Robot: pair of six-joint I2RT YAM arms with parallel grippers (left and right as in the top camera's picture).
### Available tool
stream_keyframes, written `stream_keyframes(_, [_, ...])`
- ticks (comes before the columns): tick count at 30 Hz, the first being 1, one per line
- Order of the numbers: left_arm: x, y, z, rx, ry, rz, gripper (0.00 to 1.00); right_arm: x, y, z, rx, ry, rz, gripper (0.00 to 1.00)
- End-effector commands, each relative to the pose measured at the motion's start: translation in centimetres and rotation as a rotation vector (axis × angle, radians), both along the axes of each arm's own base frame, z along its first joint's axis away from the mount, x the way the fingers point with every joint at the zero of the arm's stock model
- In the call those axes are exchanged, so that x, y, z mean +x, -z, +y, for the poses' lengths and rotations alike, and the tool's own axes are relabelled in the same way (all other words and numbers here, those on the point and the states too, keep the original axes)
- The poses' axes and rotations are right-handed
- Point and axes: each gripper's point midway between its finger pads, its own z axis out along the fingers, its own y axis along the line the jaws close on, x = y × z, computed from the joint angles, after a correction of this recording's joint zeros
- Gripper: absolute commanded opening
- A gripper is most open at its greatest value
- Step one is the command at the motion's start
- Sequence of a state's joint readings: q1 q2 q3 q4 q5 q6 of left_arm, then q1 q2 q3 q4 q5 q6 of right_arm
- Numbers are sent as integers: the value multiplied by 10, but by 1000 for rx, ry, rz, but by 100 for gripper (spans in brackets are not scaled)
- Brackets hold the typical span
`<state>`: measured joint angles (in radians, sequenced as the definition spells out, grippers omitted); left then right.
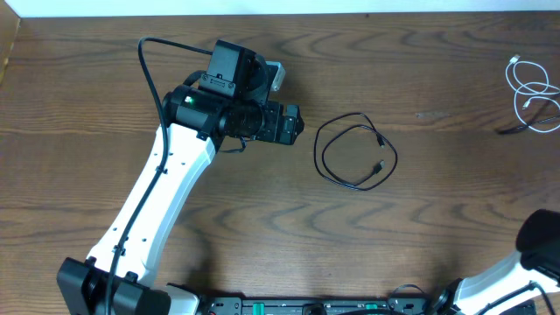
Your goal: Untangle cables
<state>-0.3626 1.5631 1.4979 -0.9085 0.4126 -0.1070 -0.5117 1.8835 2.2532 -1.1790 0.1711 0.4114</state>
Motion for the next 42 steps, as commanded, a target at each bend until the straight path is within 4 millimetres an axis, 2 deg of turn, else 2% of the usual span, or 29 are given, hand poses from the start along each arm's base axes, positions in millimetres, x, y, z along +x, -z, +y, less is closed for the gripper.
stream_keyframes(1, [-1,-1,1,6,6,-10,94,-17,60,-50,74,164,103,1])
stream_keyframes(6, [-1,-1,1,6,6,-11,94,-28,117,-86,142,236,202,1])
stream_keyframes(7, [-1,-1,1,6,6,-11,94,-29,128,-89,156,243,223,9])
stream_keyframes(8, [-1,-1,1,6,6,-10,94,-30,140,-92,171,249,246,29])
stream_keyframes(10, [-1,-1,1,7,6,-8,94,-35,162,-95,213,256,294,88])
stream_keyframes(11, [-1,-1,1,7,6,-7,94,-38,170,-94,231,258,315,99])
stream_keyframes(13, [-2,-1,1,8,6,-4,94,-44,182,-92,267,259,350,99])
stream_keyframes(15, [-2,-1,1,8,6,-4,94,-46,185,-88,299,252,354,99])
stream_keyframes(18, [-2,-1,1,8,6,-4,94,-47,177,-84,327,240,323,99])
stream_keyframes(21, [-2,-1,1,8,6,-4,94,-42,159,-75,358,203,255,99])
stream_keyframes(24, [-2,-1,1,8,6,-6,94,-9,121,-30,439,-106,100,95])
stream_keyframes(25, [-1,-1,1,7,6,-10,94,7,101,6,476,-328,25,92])
stream_keyframes(28, [1,-2,0,5,6,-16,94,16,92,60,515,-566,24,91])
stream_keyframes(30, [2,-1,0,5,5,-17,94,15,100,92,537,-650,97,91])
stream_keyframes(31, [4,3,2,20,-4,-14,94,13,113,126,564,-730,182,91])
stream_keyframes(35, [13,11,17,81,-99,-6,94,10,146,185,610,-824,332,87])
stream_keyframes(39, [18,12,28,86,-131,-3,94,3,184,234,613,-915,464,83])
stream_keyframes(42, [20,13,41,92,-165,14,94,-1,209,262,570,-994,537,83])
